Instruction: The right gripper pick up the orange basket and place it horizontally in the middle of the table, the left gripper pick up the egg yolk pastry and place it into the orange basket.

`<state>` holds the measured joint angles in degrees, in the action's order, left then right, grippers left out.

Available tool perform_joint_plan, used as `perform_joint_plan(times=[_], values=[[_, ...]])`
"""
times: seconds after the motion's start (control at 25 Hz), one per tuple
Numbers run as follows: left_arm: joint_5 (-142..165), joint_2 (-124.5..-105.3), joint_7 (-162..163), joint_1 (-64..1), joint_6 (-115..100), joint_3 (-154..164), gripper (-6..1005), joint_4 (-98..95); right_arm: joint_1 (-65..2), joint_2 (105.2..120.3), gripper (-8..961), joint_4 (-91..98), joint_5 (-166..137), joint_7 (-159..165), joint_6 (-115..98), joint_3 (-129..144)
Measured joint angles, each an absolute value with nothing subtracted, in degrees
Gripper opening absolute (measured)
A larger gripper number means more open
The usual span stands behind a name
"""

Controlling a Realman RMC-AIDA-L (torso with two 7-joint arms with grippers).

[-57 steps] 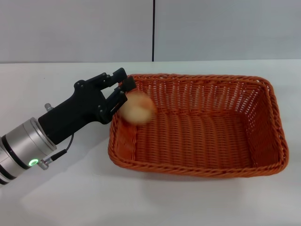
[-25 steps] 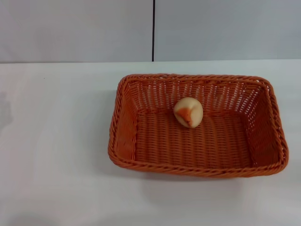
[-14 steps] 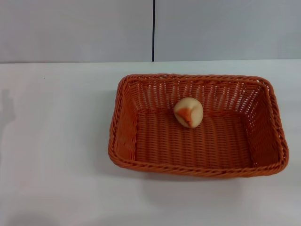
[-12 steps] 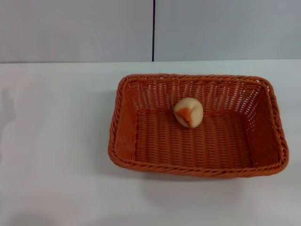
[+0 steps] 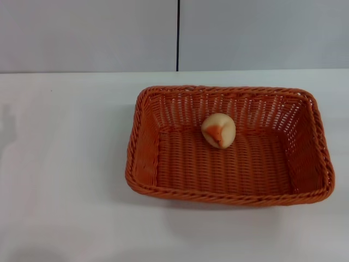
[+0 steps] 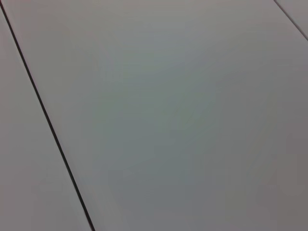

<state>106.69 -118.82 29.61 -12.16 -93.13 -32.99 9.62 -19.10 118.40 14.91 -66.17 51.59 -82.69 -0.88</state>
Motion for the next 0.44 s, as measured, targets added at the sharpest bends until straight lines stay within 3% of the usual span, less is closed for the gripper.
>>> perform_joint_plan(times=[0.2,0.36,0.44], values=[[106.7,-118.83,27.5,-11.9,-93.1,-33.0,372,10.6,-18.9,118.54,554,14.8,-66.2,51.6,-82.7,-0.9],[106.7,-118.83,27.5,-11.8,-93.1,-33.0,579,10.7,-18.6,118.63,553,14.7,-66.2,51.6,-82.8,-0.9],[106.7,-118.83,27.5,-11.8,-93.1,-33.0,579,10.8,-18.5,118.69,553,14.6,-66.2,51.6,-83.0,-0.9]])
